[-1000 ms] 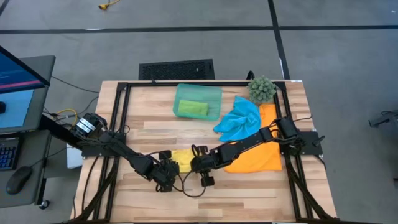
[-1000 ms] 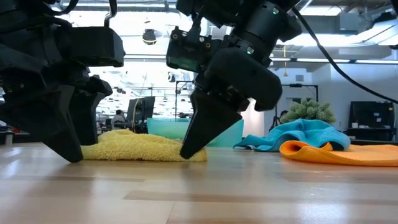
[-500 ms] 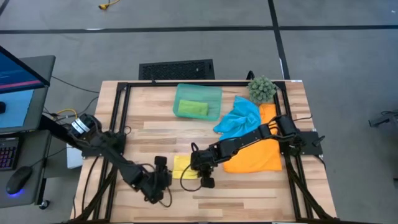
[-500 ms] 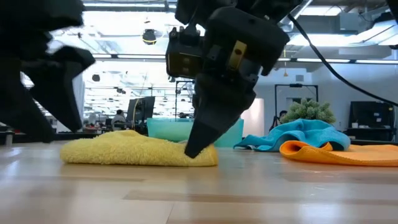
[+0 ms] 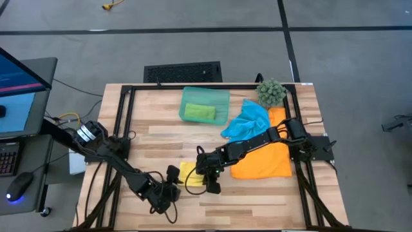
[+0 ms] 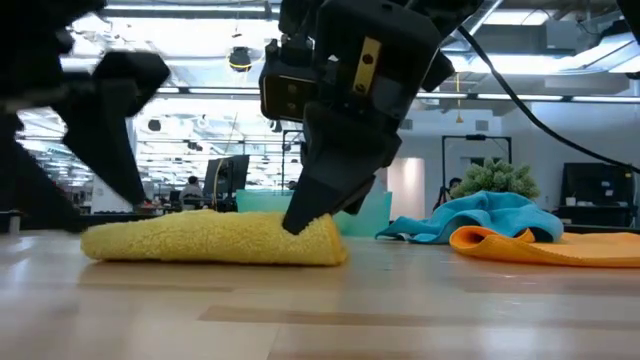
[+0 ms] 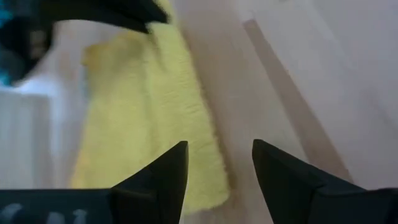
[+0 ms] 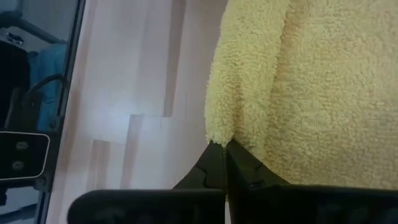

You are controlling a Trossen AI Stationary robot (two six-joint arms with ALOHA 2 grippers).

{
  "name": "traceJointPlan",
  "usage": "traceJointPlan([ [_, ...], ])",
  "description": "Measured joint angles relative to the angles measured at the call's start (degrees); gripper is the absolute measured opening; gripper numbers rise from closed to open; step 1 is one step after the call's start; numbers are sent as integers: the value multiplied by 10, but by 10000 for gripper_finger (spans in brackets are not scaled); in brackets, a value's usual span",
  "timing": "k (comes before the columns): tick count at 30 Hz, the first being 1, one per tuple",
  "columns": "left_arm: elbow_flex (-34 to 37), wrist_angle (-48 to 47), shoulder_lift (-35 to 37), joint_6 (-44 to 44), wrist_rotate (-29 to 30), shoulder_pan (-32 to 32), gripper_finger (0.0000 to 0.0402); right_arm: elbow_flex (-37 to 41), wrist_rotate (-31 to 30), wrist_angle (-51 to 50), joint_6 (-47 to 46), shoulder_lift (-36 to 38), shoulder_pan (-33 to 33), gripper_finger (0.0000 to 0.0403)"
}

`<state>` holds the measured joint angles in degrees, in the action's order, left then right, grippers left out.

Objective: Roll microfiber towels into tight, uniform cylinder then place into a basket
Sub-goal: Roll the yellow microfiber cloth

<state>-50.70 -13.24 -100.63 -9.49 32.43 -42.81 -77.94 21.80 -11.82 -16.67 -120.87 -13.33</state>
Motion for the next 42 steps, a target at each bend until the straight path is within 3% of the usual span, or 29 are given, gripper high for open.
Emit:
traceJointPlan([
  [2, 0, 4, -16, 14, -7, 6, 174, 0, 0, 2, 0, 0, 0, 10],
  [8, -2, -25, -35, -26, 55, 31, 174, -1, 5, -6, 0, 1, -5, 13],
  [19, -3, -22, -43, -45, -9, 66, 173, -1, 8, -9, 6, 2, -13, 13],
  [26, -2, -41, -34, -52, 43, 43, 173, -1, 8, -10, 6, 2, -13, 11],
  [31, -9, -64, 18, -46, 74, 16, 173, -2, 7, -11, 6, 2, -13, 12],
  [36, -8, -55, 28, -34, 69, 6, 173, -2, 7, -10, 6, 2, -13, 9],
  [42, -8, -18, -8, -10, 61, 13, 173, -2, 7, -13, 6, 2, -13, 13],
])
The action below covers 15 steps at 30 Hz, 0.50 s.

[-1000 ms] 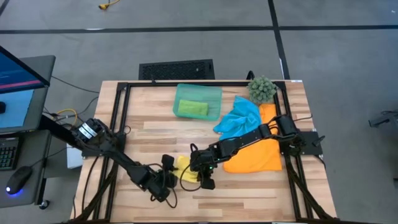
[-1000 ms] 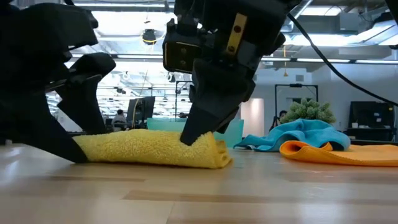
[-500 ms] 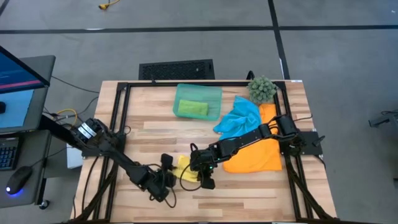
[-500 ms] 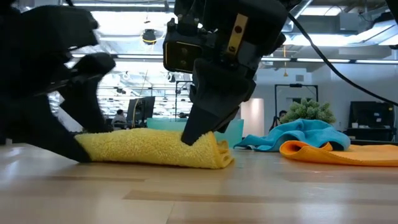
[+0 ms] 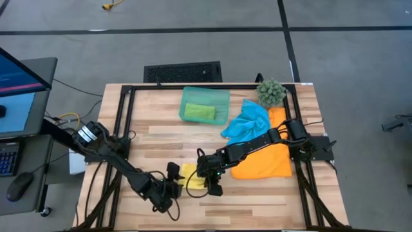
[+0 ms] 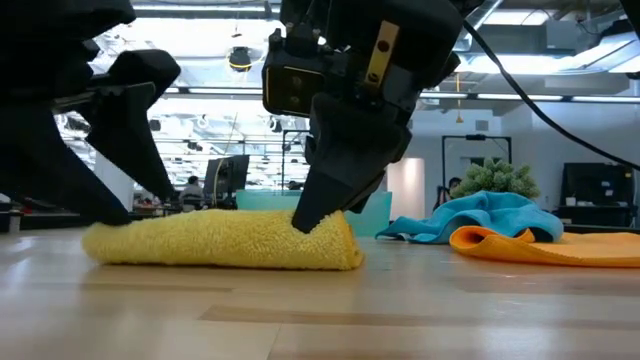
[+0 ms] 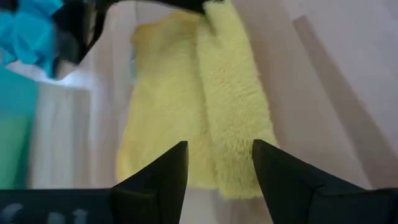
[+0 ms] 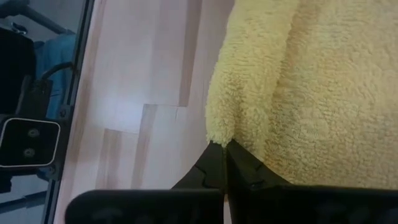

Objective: Roll microfiber towels into tight, uniform cylinder then place into a basket
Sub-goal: Roll the yellow microfiber cloth

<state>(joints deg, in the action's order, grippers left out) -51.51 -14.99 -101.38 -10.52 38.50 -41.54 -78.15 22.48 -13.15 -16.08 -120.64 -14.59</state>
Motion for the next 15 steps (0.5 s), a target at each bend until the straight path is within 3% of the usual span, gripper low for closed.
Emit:
traceJointPlan([
  [15, -1, 25, -13, 17, -20, -6, 173, 0, 0, -8, 0, 0, 0, 8],
])
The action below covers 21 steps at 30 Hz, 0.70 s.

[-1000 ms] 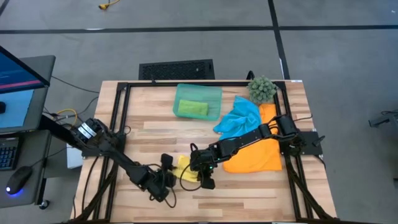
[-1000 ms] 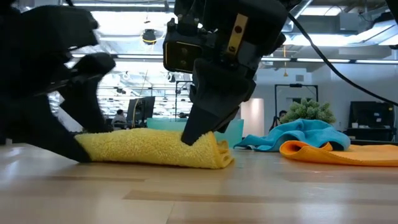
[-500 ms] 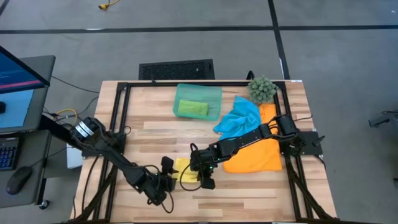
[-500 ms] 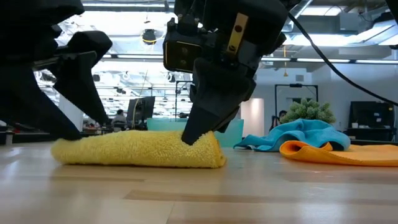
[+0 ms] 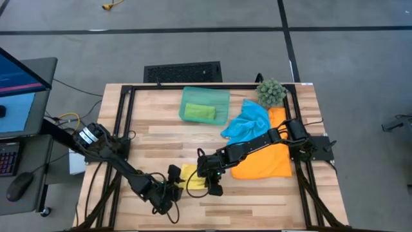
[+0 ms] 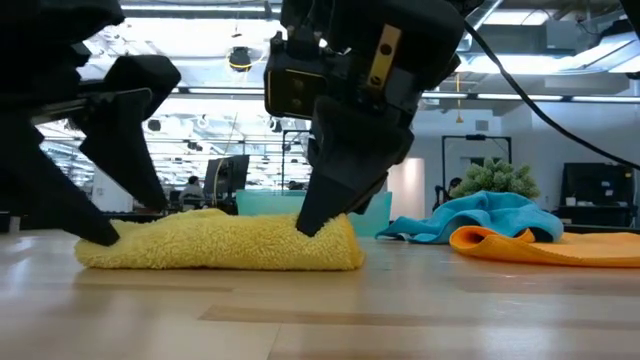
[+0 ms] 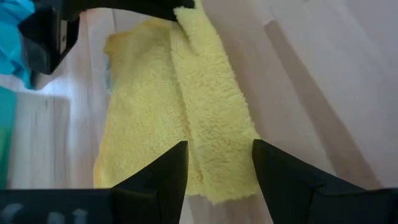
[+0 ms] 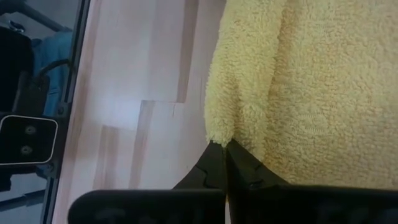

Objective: Roll microfiber towels into tight, uniform cylinder then place into a basket
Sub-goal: Roll the yellow microfiber cloth

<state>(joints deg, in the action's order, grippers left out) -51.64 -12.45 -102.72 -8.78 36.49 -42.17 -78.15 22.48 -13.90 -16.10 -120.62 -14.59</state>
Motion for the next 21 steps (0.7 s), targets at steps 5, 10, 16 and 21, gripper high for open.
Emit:
traceJointPlan([
  [5, 0, 2, 0, -3, -2, -10, 173, 0, -3, -7, -3, 0, 0, 15],
  [10, 0, 22, 0, 1, -30, -12, 173, 0, -3, -7, -4, 0, 0, 8],
  [16, 0, 29, -18, -1, -83, 22, 174, 0, -5, -6, -4, 0, 0, 16],
  [21, -1, 26, -20, -11, -87, 40, 174, 0, -4, -8, -1, 0, -4, 7],
])
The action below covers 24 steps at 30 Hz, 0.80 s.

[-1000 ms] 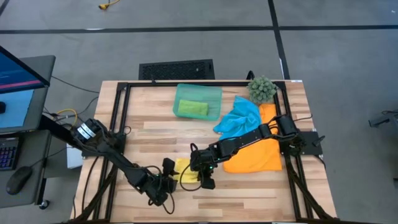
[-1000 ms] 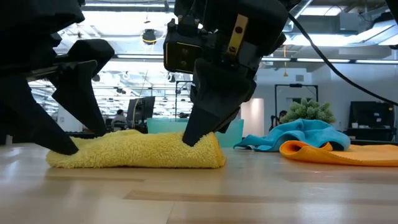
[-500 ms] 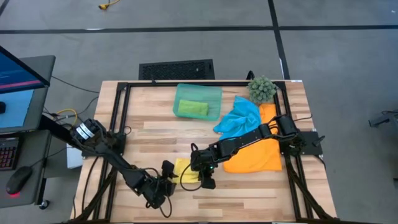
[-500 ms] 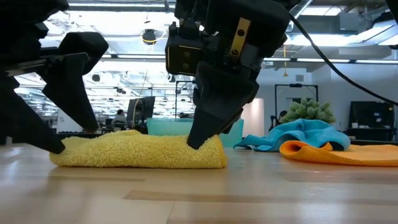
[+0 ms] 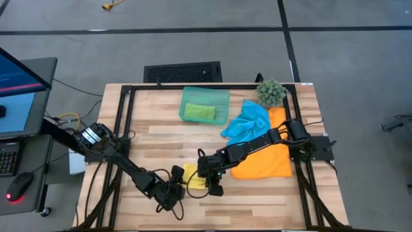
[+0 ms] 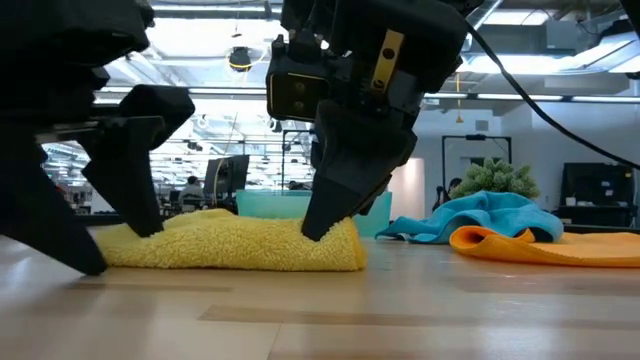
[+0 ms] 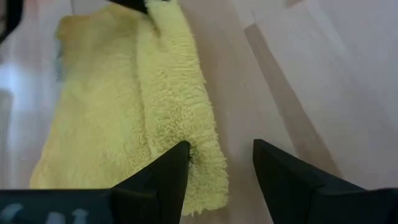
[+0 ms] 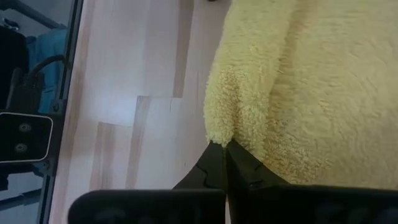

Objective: Roll microfiber towels into tight, uniform cylinder then place into a basket
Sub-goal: Roll the yellow microfiber cloth

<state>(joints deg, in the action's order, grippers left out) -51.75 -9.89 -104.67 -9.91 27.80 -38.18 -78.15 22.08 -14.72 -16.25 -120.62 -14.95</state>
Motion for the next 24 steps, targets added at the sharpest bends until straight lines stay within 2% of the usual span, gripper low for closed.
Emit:
traceJointPlan([
  [9, 2, -26, -10, -44, -13, 23, 174, 0, 3, -2, 21, 0, -3, 12],
  [14, 3, -23, -10, -27, -19, 42, 166, 0, 3, -3, 28, 0, -8, 7],
  [17, 3, -22, -11, -21, -25, 55, 137, 0, 4, -9, 32, 0, -8, 13],
  [24, 6, -13, -13, 4, -14, 63, 26, 0, 3, -12, 51, 0, -14, 7],
])
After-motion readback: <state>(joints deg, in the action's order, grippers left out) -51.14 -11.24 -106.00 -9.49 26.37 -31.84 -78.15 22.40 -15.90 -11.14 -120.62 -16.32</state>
